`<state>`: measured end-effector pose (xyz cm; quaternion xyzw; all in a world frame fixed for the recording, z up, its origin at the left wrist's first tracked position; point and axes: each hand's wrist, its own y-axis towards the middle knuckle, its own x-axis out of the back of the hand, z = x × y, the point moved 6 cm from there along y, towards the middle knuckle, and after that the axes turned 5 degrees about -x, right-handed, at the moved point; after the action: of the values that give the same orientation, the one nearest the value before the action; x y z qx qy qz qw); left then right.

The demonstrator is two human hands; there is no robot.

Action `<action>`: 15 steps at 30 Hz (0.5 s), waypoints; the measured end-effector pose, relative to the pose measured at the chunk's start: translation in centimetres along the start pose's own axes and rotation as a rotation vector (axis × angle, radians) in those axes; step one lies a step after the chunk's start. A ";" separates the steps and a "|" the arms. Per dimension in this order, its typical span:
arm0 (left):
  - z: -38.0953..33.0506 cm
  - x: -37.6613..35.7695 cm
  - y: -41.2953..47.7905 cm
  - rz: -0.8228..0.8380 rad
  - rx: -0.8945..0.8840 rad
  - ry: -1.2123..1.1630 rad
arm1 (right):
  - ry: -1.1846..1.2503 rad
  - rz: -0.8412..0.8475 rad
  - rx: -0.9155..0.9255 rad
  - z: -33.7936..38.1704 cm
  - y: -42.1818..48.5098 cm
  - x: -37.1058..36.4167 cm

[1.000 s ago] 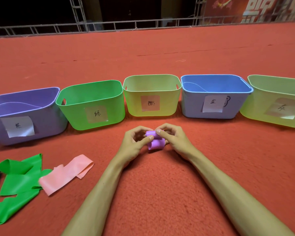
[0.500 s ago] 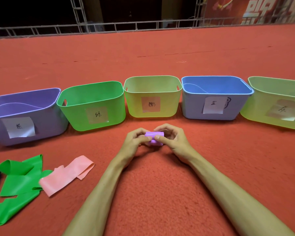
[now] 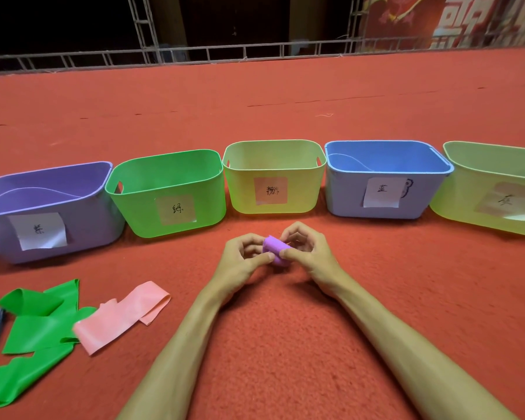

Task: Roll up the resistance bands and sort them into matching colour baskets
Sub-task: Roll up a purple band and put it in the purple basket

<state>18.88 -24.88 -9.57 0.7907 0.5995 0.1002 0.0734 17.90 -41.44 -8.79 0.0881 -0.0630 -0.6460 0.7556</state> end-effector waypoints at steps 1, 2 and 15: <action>0.0 0.1 0.0 -0.002 -0.001 -0.012 | 0.009 -0.010 -0.015 0.0 0.1 0.1; 0.0 0.2 0.1 -0.003 0.002 -0.019 | 0.026 -0.023 -0.032 0.0 0.2 0.1; -1.2 2.1 -2.7 -0.140 0.160 -0.388 | -0.083 -0.004 0.017 1.6 0.2 -2.9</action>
<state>16.61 -22.08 -8.85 0.7548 0.6338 -0.1069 0.1311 17.36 -38.67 -7.16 0.0677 -0.0994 -0.6500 0.7504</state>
